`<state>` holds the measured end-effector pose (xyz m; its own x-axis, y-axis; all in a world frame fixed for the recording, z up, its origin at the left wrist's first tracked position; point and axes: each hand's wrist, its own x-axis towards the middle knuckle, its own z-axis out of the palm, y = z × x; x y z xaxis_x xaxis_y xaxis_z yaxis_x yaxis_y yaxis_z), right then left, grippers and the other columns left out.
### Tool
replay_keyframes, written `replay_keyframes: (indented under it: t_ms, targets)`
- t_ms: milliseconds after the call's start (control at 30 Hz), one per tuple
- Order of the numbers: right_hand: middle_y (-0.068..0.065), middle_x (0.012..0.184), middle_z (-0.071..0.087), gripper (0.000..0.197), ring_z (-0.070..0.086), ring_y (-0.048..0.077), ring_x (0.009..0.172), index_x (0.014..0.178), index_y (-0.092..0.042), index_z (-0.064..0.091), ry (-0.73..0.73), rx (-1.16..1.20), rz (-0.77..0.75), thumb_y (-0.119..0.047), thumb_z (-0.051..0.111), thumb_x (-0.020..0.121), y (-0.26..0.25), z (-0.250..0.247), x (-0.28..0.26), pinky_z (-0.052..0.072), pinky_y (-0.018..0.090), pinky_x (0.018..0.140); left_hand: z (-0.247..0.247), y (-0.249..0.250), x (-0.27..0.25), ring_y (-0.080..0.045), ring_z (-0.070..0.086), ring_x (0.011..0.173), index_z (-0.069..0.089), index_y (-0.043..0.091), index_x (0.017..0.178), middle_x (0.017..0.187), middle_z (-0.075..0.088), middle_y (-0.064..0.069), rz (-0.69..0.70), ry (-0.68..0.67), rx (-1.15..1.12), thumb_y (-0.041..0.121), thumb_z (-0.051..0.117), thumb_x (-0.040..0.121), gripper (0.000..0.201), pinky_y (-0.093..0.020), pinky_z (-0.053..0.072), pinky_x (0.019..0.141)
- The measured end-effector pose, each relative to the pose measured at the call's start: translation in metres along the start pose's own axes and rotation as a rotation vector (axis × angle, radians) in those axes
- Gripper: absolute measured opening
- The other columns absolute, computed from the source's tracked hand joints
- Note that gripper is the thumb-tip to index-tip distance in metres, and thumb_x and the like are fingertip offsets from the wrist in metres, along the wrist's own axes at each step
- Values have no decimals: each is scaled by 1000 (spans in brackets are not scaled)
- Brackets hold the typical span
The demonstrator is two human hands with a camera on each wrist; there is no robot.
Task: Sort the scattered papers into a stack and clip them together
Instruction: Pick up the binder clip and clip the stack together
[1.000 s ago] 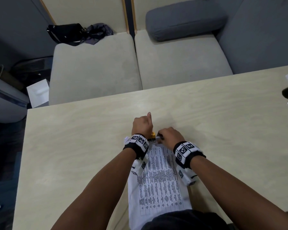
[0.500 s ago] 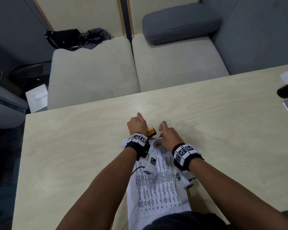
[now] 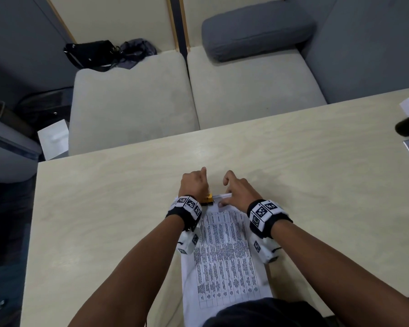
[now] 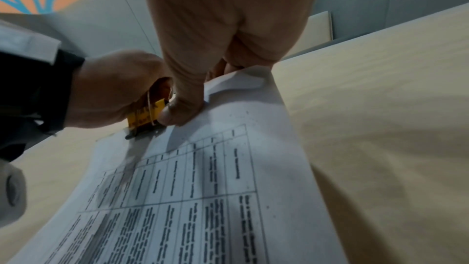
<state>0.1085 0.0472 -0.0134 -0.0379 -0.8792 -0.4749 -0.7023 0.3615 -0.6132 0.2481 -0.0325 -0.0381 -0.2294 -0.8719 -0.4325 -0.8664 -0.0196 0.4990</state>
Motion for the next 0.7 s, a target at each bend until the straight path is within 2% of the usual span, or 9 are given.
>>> replay_keyframes:
  t_ms: [67,133,200,267,333,433,533,600,700]
  targets:
    - [9,80,64,57,53,23,61,98,-22,35,-8,30,0,-24,85,71,3,1,0,46,35,58,-5,-5,0,-35,64,79,62,1,98,86,70,-17,24,-49,-72,26,41,98,33,-34,41,64]
    - [9,82,63,52,51,22,60,97,-23,38,-18,39,6,-26,84,73,4,0,0,44,33,58,-10,-10,-5,-32,68,78,66,1,86,82,72,-16,81,-85,-154,44,29,101,59,-38,52,71]
    - [7,86,66,43,59,24,69,98,-23,44,-33,-29,14,-30,80,76,6,-2,1,47,32,61,-11,-21,-10,-27,68,82,67,10,95,91,73,-10,85,-122,-166,69,9,91,83,-38,52,80]
    - [3,91,66,34,62,23,76,103,-21,50,-91,-186,41,-35,73,83,12,-6,-1,47,29,61,-14,-42,-15,-25,66,81,62,18,103,93,71,-5,108,-201,-37,81,6,82,87,-39,52,81]
    - [2,97,65,28,61,21,82,107,-19,54,-159,-288,66,-35,67,88,23,-11,-6,48,28,66,-22,-71,-23,-24,65,75,60,21,97,85,69,-3,99,-270,147,76,35,83,62,-35,55,74]
    - [5,98,62,17,63,24,96,102,-19,56,-148,-184,96,-25,66,89,44,-17,-14,43,28,73,-31,-118,-42,-26,66,78,58,26,77,79,67,-4,47,-267,130,36,67,83,15,-32,52,69]
    - [11,110,65,27,62,28,107,113,-11,64,-83,-86,82,-18,70,87,52,-21,-14,44,28,85,-32,-143,-72,-16,59,61,58,22,85,81,67,-8,-12,-236,-101,19,69,85,12,-31,53,57]
    - [10,102,66,16,61,27,100,100,-13,63,-112,-67,15,-16,72,86,44,-21,-12,42,27,78,-26,-141,-87,-14,57,64,57,12,103,87,64,-5,-42,-182,-230,20,69,87,21,-22,49,52]
    - [7,94,63,13,59,25,92,88,-15,59,-116,-37,-135,-13,72,86,22,-21,-8,38,29,74,-14,-137,-94,-28,63,74,60,2,98,88,66,-18,-44,-137,-382,54,71,77,57,-42,56,64]
